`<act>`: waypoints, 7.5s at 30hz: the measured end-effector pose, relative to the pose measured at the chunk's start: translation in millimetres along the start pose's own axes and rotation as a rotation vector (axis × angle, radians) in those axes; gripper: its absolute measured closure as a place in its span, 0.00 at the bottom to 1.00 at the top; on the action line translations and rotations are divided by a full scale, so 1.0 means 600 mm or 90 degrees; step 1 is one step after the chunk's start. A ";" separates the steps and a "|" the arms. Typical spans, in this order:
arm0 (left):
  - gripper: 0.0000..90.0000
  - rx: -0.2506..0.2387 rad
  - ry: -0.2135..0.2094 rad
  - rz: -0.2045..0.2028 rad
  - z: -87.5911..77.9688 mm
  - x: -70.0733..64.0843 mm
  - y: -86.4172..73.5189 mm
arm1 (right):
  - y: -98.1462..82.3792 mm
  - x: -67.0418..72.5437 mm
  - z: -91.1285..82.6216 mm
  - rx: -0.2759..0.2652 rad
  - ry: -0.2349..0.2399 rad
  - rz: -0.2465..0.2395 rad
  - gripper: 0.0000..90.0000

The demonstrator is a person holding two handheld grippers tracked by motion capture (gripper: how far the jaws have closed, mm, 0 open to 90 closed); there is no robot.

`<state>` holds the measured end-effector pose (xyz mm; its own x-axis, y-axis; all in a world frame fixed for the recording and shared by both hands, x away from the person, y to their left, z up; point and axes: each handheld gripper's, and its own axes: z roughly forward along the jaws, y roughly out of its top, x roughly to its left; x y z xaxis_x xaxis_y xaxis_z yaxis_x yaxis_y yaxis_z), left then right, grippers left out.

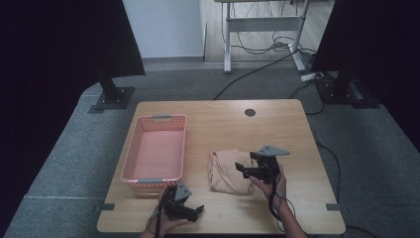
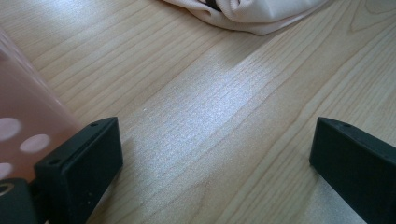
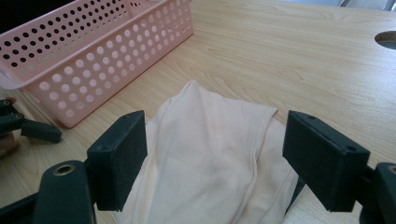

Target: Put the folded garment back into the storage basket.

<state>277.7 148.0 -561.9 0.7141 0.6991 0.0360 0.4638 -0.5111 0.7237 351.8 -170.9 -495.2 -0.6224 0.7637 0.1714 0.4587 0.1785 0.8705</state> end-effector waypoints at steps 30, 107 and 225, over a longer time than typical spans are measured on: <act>0.03 0.001 0.000 0.000 0.000 0.000 0.000 | 0.004 -0.006 0.025 0.014 0.001 0.011 0.24; 0.03 0.001 0.000 0.000 0.000 0.000 0.000 | -0.003 0.007 0.113 0.086 0.000 0.002 0.23; 0.03 0.001 0.000 0.000 0.000 0.000 0.000 | -0.008 0.070 0.089 0.052 -0.101 -0.123 0.80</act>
<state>277.7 148.1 -561.8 0.7141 0.6992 0.0356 0.4645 -0.5112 0.7231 357.6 -106.4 -516.6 -0.5990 0.7973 -0.0742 0.3949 0.3747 0.8388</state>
